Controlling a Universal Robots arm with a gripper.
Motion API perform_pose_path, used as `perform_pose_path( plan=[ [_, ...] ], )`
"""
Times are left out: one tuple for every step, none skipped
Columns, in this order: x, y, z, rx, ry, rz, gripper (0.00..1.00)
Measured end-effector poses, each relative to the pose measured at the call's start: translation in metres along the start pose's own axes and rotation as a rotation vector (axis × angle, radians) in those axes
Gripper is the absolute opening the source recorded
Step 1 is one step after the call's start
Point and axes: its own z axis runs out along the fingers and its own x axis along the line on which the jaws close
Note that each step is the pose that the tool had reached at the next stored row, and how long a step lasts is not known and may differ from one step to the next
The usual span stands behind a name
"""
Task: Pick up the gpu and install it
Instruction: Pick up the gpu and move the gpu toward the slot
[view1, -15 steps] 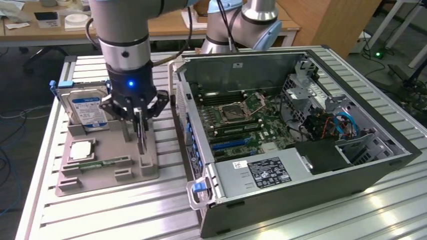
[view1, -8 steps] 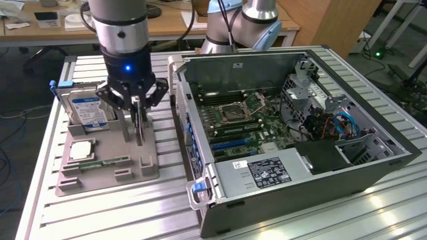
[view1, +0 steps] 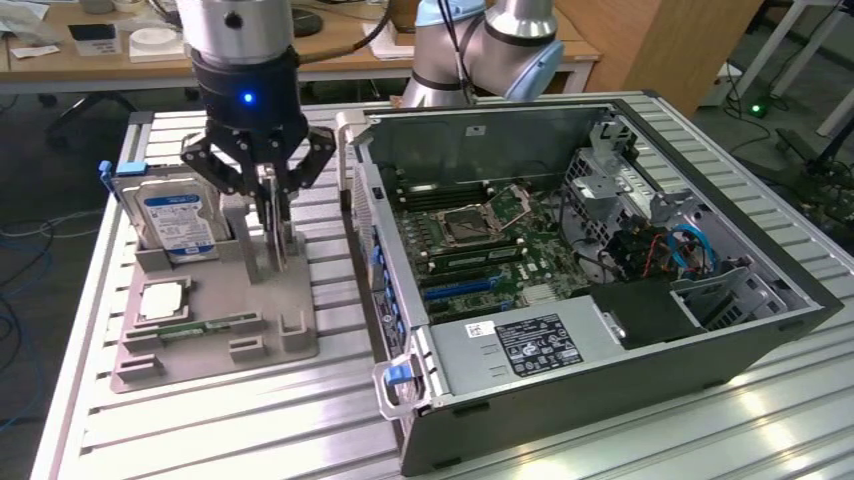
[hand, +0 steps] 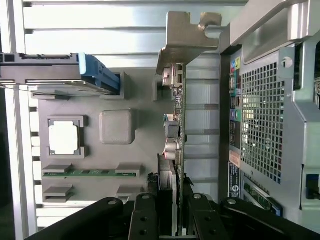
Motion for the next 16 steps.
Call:
perform_pose_path(
  plan=[
    [0.000, 0.0000, -0.0033, -0.0001, 0.0001, 0.000, 0.27],
    [0.000, 0.0000, -0.0064, -0.0003, -0.0001, 0.000, 0.27],
    [0.000, 0.0000, -0.0096, -0.0004, 0.0000, 0.000, 0.27],
    [0.000, 0.0000, -0.0128, -0.0004, 0.0000, 0.000, 0.27],
    [0.000, 0.0000, -0.0160, -0.0004, 0.0001, 0.000, 0.27],
    [0.000, 0.0000, -0.0189, -0.0005, 0.0000, 0.000, 0.27],
    [0.000, 0.0000, -0.0220, -0.0005, 0.0001, 0.000, 0.27],
    [0.000, 0.0000, -0.0253, -0.0005, 0.0000, 0.000, 0.27],
    [0.000, 0.0001, -0.0284, -0.0005, 0.0000, 0.000, 0.27],
    [0.000, 0.0001, -0.0314, -0.0005, -0.0001, 0.000, 0.27],
    [0.000, 0.0001, -0.0345, -0.0005, 0.0000, 0.000, 0.27],
    [0.000, 0.0001, -0.0375, -0.0005, 0.0000, 0.000, 0.27],
    [0.000, 0.0001, -0.0405, -0.0004, 0.0000, 0.000, 0.27],
    [0.000, 0.0001, -0.0435, -0.0005, 0.0000, 0.000, 0.27],
    [0.000, 0.0001, -0.0468, -0.0005, -0.0001, 0.000, 0.27],
    [0.000, 0.0001, -0.0501, -0.0005, 0.0000, 0.000, 0.27]
  ],
)
